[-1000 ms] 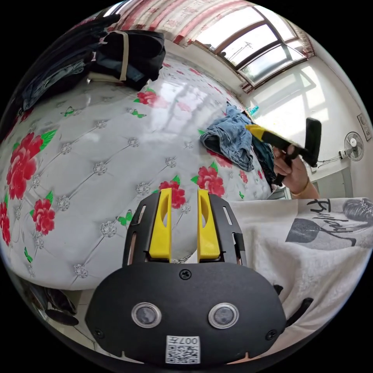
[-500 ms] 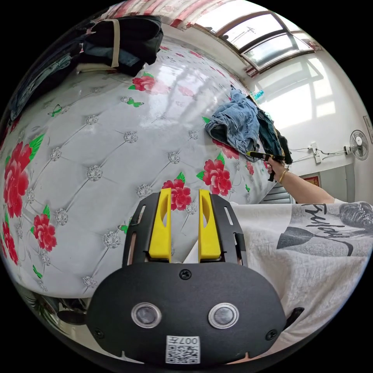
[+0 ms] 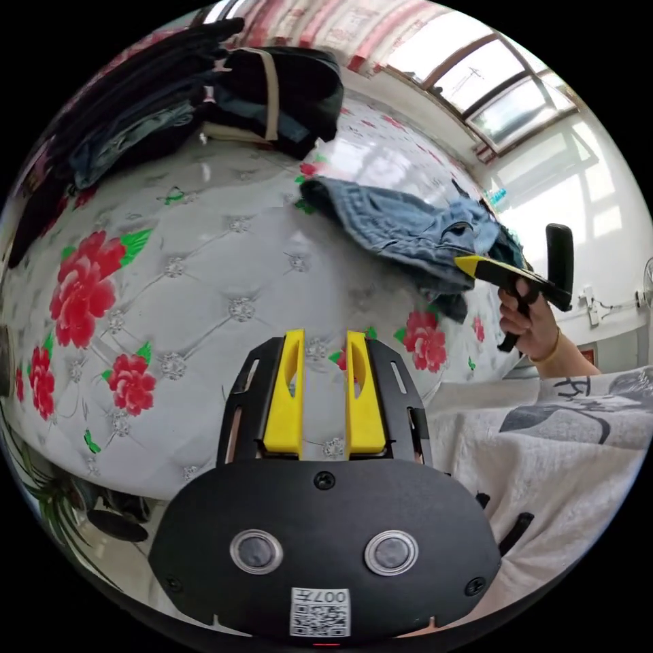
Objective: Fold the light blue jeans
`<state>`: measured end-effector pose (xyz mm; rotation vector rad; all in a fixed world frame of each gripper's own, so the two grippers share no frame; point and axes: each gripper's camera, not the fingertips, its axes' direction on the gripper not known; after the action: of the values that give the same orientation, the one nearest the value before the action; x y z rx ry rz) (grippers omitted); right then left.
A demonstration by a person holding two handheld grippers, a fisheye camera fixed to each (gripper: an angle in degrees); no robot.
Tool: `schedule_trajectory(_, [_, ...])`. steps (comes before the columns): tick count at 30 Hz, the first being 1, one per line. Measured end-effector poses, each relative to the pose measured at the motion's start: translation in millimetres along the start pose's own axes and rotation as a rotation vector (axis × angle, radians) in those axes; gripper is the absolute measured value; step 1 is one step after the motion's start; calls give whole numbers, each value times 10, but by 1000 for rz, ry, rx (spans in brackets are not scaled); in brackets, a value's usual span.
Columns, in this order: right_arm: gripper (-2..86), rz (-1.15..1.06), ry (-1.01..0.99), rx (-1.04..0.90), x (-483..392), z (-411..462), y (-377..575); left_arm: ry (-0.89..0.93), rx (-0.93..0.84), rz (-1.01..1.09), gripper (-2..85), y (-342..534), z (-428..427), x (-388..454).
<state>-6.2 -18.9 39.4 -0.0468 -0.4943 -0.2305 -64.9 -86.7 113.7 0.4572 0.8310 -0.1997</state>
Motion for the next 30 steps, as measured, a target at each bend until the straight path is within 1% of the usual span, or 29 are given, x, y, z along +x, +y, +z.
schedule_trajectory(2, [20, -198, -211, -52, -544, 412, -391, -18, 86, -89, 91, -70, -363, -229])
schedule_trajectory(3, [22, -240, -252, -75, -661, 508, -459, -31, 102, -111, 90, -75, -455, -296])
schedule_trajectory(5, [30, -316, -349, -168, -926, 802, -626, -127, 130, -194, 82, -32, -795, -583])
schedule_trajectory(6, [31, -325, -348, -185, -945, 842, -636, -157, 128, -216, 81, -7, -873, -657])
schedule_trajectory(8, [39, -306, -256, -205, -819, 843, -574, -288, 120, -303, 82, 165, -1217, -923])
schedule_trajectory(9, [41, -285, -219, -202, -740, 810, -541, -317, 121, -325, 82, 223, -1312, -982])
schedule_trajectory(10, [45, -230, -136, -191, -537, 707, -454, -348, 129, -371, 82, 348, -1506, -1102])
schedule_trajectory(11, [49, -153, -42, -177, -286, 564, -334, -362, 140, -425, 83, 474, -1703, -1224])
schedule_trajectory(12, [52, -110, 9, -171, -150, 478, -262, -371, 146, -453, 83, 533, -1807, -1281])
schedule_trajectory(14, [59, 66, 244, -156, 367, 28, 59, -391, 223, -567, 86, 739, -2261, -1458])
schedule_trajectory(17, [67, 276, 416, -92, 849, -638, 393, -337, 320, -612, 85, 676, -2615, -1558])
schedule_trajectory(18, [69, 301, 434, -85, 913, -738, 430, -317, 329, -604, 86, 598, -2628, -1563])
schedule_trajectory(20, [74, 349, 516, -87, 1063, -978, 452, -216, 330, -567, 93, 117, -2494, -1574])
schedule_trajectory(22, [78, 326, 567, -81, 1081, -1021, 359, -169, 307, -573, 106, -310, -2234, -1578])
schedule_trajectory(24, [81, 304, 581, -64, 1090, -983, 232, -139, 246, -592, 121, -713, -1880, -1573])
schedule_trajectory(25, [82, 303, 567, -50, 1105, -921, 153, -119, 162, -590, 128, -963, -1576, -1533])
schedule_trajectory(26, [80, 307, 540, -51, 1131, -817, 97, -113, 42, -580, 132, -1171, -1221, -1450])
schedule_trajectory(27, [79, 311, 527, -63, 1148, -743, 80, -132, -20, -577, 130, -1244, -1051, -1389])
schedule_trajectory(28, [73, 329, 499, -124, 1204, -548, 68, -194, -121, -565, 124, -1341, -798, -1230])
schedule_trajectory(29, [63, 374, 489, -242, 1282, -304, 97, -281, -92, -484, 103, -1432, -809, -964])
schedule_trajectory(30, [55, 343, 560, -170, 1207, -313, 96, -272, -105, -448, 92, -1484, -785, -869])
